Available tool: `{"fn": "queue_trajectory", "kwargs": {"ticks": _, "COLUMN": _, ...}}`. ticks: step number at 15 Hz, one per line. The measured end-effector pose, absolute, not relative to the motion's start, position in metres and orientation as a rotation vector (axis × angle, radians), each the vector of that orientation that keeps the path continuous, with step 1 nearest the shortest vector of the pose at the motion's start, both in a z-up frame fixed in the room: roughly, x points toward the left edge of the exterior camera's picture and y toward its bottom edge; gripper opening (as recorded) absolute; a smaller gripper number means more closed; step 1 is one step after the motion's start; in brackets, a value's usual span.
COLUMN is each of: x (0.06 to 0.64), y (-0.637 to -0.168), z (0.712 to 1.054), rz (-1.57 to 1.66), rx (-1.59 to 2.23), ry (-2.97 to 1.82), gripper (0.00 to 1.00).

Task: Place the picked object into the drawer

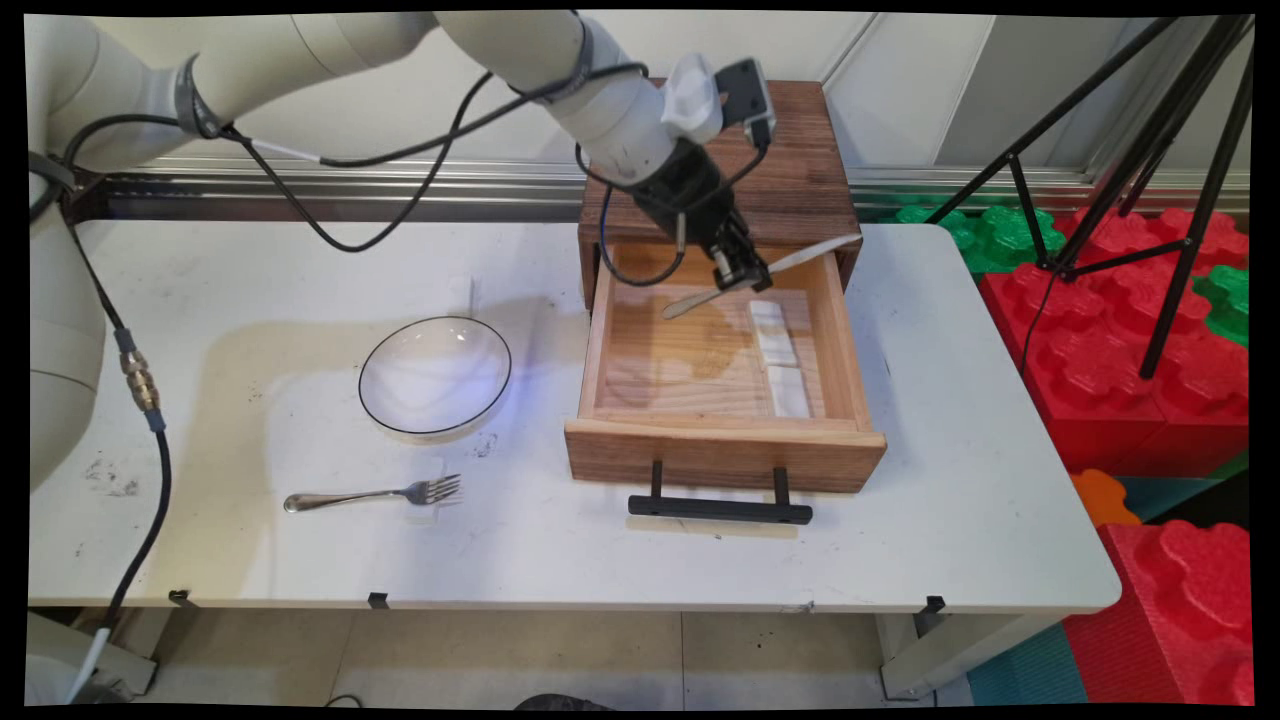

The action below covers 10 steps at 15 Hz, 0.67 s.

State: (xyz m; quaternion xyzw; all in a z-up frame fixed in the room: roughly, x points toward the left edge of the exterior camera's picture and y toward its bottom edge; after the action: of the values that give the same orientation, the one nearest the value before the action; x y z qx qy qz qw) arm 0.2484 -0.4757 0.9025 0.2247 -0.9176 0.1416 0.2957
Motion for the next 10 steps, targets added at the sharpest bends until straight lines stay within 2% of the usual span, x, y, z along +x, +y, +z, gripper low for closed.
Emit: {"fn": "queue_trajectory", "kwargs": {"ticks": 10, "x": 0.260, "y": -0.490, "z": 0.855, "rz": 0.338, "rx": 0.607, "ry": -2.517, "gripper": 0.00}}
